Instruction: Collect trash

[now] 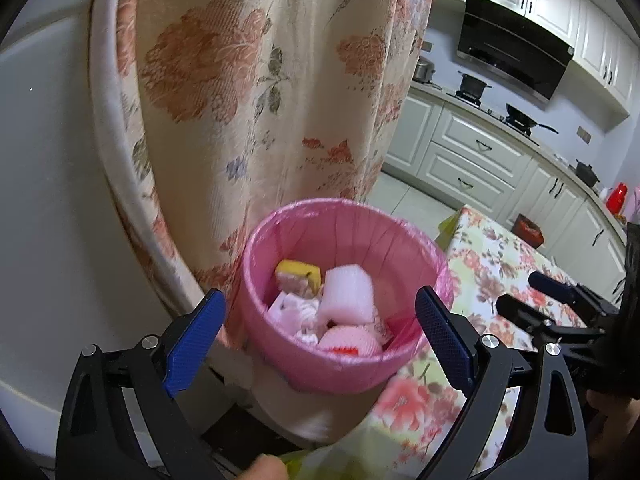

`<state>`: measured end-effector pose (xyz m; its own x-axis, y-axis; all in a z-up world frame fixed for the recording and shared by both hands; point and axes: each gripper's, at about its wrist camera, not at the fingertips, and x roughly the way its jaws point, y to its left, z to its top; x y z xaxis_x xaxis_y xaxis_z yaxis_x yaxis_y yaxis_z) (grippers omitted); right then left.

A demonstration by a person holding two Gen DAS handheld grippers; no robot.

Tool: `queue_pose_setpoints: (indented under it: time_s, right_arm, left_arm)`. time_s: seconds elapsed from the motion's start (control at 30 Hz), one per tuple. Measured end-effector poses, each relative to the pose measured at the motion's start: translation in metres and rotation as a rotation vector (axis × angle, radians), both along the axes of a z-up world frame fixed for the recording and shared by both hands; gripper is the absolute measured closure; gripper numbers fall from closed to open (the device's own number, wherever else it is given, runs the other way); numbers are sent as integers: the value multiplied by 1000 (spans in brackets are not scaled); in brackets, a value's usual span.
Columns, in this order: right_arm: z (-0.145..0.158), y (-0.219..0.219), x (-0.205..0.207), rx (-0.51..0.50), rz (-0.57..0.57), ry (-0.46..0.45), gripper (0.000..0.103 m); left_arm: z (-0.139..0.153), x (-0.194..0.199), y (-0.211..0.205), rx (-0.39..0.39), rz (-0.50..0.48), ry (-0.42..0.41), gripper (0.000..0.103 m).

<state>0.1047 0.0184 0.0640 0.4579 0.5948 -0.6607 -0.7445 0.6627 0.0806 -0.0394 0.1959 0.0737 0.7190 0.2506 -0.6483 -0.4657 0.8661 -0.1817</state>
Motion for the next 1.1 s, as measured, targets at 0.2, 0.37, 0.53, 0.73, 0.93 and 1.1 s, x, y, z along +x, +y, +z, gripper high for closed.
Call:
queue_pose_setpoints:
  time_s: [0.2,0.37,0.53,0.73,0.93,1.1]
  right_arm:
    - [-2,-5,-7,2,7,4,19]
    - [-3,-4,-9,7,14,8,19]
    - [-3,-3,-9,9,17,13,17]
    - [-2,-2,-8,10,16,14,17]
    - [-2,-2,-7,9,16,19,17]
    - [-2,-2,-7,9,17,19,17]
  left_arm:
    - [-11,-9,-6,-21,1,28,14]
    - [-12,-9,-10,-14,-9,32,14]
    - [-11,-8,-10,-13,-8,31,14]
    - [-10,-7,-9,-13,-8,31,14]
    - [-10,-6,-10,-12,-7,32,14]
    - [-10,-6,-10,-12,-8,32,14]
